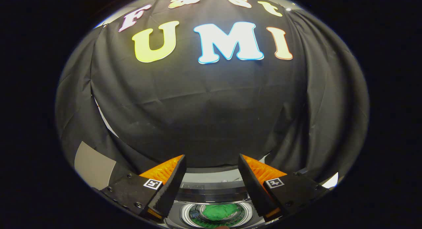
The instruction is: Put the clothes into the washing machine and then close the washing machine lid.
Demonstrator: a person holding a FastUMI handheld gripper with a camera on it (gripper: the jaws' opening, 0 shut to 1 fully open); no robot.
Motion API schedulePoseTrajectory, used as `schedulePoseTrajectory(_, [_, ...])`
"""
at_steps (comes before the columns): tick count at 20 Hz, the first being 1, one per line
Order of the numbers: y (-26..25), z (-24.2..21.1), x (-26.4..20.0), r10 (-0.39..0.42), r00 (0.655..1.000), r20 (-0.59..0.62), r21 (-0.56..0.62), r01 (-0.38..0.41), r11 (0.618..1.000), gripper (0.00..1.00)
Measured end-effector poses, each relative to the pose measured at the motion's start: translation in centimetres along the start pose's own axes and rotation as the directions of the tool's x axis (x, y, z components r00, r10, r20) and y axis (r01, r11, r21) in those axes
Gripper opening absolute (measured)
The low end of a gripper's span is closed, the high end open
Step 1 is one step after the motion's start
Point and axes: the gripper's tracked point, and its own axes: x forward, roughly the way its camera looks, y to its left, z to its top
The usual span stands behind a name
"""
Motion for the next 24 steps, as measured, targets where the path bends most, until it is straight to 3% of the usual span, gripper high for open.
schedulePoseTrajectory(11, [0.5, -3.5, 3.3, -0.014, 0.991, -0.136, -0.045, 0.008, 0.999, 0.98])
schedulePoseTrajectory(24, [0.7, -3.8, 2.3, -0.008, 0.998, -0.069, -0.084, 0.002, 0.996, 0.99])
